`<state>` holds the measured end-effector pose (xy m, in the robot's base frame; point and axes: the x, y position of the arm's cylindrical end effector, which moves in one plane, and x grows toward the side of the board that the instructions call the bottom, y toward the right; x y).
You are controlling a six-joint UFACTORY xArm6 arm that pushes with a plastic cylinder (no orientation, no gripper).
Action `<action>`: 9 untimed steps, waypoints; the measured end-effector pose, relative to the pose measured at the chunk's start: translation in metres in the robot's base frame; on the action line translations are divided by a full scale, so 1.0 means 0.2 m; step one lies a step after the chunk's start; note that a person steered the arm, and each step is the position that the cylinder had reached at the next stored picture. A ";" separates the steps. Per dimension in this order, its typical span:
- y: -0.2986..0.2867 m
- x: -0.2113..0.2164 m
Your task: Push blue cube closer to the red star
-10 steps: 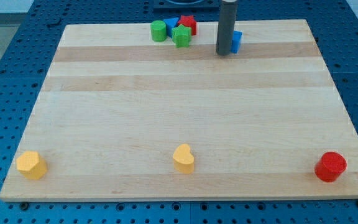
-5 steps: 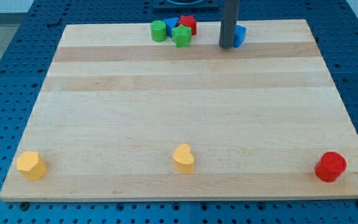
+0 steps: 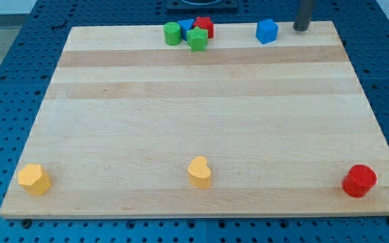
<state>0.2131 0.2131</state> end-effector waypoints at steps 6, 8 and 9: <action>-0.44 0.07; -0.60 0.09; -0.66 0.09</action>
<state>0.2314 0.0814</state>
